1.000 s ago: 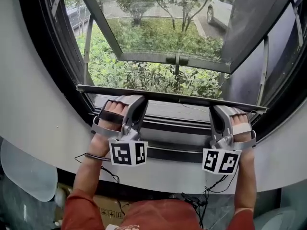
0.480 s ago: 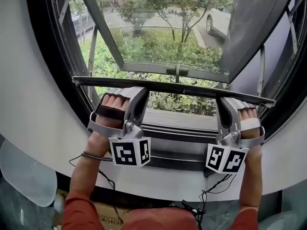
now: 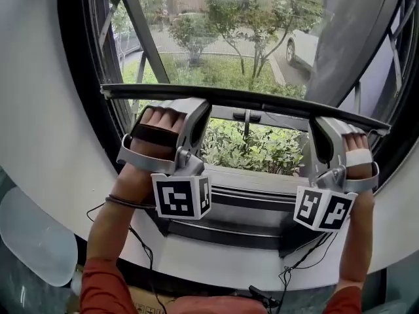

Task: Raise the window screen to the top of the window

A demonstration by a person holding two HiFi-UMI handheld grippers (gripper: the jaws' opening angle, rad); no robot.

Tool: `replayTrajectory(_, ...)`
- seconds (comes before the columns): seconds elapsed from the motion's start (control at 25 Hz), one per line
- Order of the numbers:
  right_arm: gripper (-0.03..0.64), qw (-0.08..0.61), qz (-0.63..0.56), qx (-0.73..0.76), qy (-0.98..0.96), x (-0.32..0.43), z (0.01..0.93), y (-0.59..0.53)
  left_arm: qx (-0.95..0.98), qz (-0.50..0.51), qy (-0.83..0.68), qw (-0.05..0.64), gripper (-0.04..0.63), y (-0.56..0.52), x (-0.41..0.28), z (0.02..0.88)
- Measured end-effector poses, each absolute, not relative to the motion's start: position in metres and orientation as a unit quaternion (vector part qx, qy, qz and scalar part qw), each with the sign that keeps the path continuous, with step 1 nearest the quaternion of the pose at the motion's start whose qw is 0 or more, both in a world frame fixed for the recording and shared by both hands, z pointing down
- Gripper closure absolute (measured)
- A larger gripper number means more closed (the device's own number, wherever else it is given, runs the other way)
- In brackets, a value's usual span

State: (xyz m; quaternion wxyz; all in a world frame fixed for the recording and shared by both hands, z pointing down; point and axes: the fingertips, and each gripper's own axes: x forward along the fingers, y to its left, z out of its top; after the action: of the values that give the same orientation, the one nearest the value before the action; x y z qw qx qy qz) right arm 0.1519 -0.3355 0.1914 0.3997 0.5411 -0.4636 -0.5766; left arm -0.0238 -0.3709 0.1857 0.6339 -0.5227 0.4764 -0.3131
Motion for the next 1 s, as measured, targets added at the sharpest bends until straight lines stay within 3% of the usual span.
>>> replayTrajectory(1.0, 0.574, 0.381, -0.629, 0.563, -0.378, 0.152, 0.009, -0.343, -0.447, -0.268, 0.539, 0.662, 0.549, -0.377, -0.024, 0.004)
